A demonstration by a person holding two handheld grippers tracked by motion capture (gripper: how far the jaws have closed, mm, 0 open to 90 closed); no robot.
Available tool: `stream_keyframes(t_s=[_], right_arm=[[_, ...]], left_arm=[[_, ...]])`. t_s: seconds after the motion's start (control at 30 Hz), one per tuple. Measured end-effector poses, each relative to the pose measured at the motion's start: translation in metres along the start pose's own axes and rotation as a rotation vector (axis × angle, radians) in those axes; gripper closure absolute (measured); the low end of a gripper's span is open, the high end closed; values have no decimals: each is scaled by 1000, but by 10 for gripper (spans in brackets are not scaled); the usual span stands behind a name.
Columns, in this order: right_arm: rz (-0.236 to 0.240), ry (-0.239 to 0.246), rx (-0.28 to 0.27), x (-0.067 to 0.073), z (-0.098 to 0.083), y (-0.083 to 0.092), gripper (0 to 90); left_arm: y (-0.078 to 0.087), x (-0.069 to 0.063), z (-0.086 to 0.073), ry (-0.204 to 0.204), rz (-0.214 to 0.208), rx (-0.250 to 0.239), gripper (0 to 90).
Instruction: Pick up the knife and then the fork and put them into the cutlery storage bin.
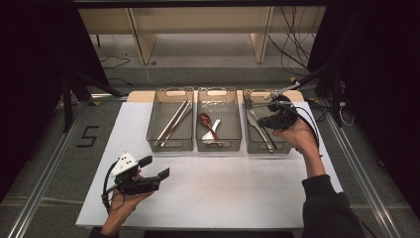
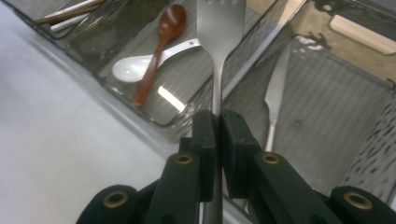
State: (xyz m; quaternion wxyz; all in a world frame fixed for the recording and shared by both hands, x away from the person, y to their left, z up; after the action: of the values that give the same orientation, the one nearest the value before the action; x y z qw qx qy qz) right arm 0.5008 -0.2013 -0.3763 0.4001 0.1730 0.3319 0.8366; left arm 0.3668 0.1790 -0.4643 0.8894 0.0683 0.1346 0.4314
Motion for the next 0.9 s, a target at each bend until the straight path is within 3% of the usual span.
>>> stream_keyframes(t_s=[0.43,0.9], right_arm=[[-77,-53,11,-29,13,-12,851],[-131,-93,20,-47,12,-30,850]], left_arm=[[0,0,0,1,0,0,161],[0,0,0,5,1,-5,161]])
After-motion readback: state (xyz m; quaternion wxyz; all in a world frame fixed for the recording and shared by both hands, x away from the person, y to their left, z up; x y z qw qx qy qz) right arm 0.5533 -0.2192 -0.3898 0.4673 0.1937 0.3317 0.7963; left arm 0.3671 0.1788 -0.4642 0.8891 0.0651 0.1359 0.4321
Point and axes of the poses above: each handheld gripper's, and its own axes: y roughly backward along the jaws, z roughly out of its top, x roughly to its left, the point moved 5 cm from there along -y, roughly forward along the jaws, and after that the axes turned 8 degrees about -x, right-handed, at the moved point
